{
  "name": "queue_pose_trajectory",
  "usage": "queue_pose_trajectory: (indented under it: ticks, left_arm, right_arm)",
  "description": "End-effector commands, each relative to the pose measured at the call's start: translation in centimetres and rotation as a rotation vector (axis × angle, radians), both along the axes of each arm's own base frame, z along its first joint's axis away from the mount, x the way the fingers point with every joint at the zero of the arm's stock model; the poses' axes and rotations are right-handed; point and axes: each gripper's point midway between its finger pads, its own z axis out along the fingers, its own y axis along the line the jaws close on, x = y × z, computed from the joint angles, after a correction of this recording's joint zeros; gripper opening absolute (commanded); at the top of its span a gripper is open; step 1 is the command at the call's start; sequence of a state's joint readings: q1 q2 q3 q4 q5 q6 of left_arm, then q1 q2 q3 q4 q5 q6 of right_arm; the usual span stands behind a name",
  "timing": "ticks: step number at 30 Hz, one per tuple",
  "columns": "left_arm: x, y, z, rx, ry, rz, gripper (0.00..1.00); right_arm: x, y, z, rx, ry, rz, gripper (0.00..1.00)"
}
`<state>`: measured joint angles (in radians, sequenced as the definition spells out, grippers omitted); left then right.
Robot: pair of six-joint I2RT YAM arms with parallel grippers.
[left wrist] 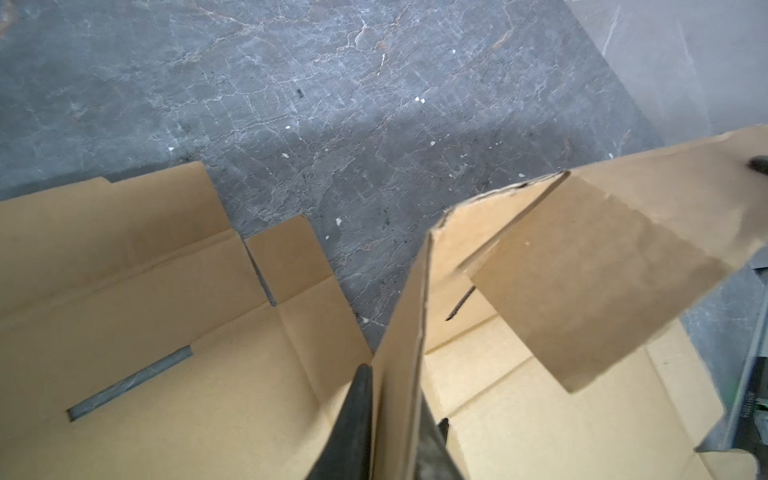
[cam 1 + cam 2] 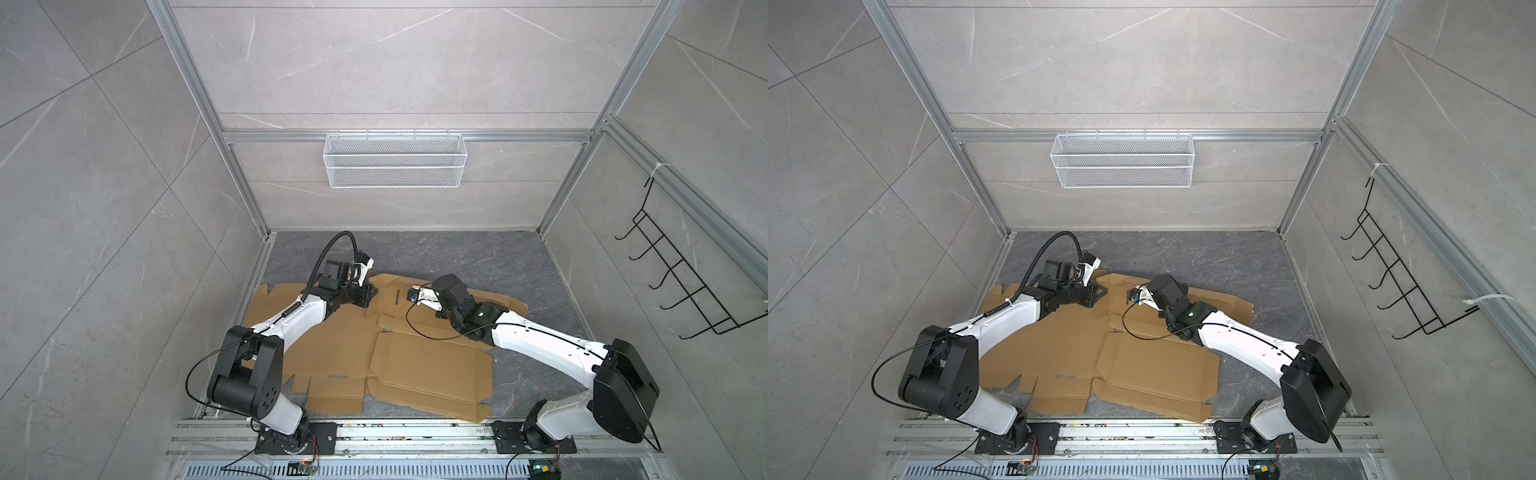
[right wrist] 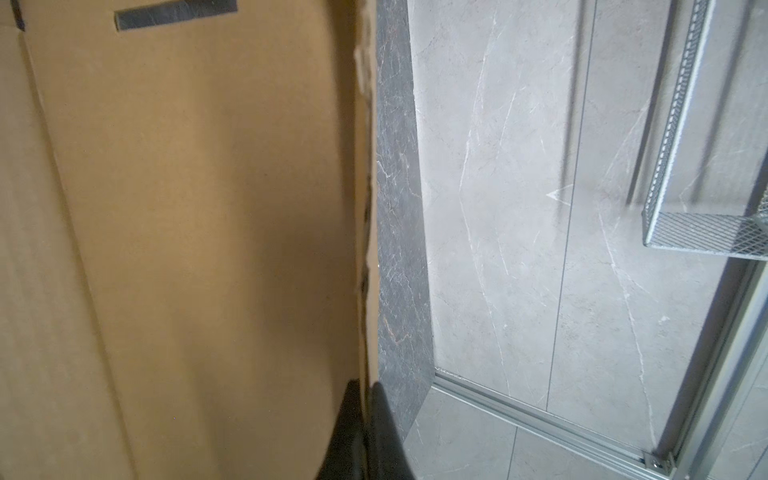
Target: Fold the paper box
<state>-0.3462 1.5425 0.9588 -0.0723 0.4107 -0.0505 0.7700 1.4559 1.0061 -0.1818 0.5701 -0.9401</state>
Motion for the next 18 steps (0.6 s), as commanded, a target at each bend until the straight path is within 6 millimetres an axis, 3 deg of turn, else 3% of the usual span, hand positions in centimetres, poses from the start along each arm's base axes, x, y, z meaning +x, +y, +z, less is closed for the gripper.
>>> queue_pose_trajectory:
  ticks: [1, 8, 12, 18]
  left_arm:
    - [0.5, -0.6, 4.0, -0.068, -0.084, 0.006, 0.10]
    - [0.4, -1.3, 4.6, -0.160, 0.083, 0.157, 0.09]
    - [-0.6, -3.1, 4.5, -0.202, 0.175, 0.181, 0.07]
    - [-1.9, -3.3, 7.3, -0.270, 0.161, 0.183, 0.06]
  right_arm:
    - [0.8, -0.7, 2.3, 0.006, -0.066, -0.050, 0.00]
    - [1.3, -1.7, 3.2, -0.017, -0.150, -0.118, 0.00]
    - [1.1, -2.0, 3.1, -0.024, -0.153, -0.138, 0.00]
    - [0.5, -3.2, 3.2, -0.047, -0.159, -0.158, 0.00]
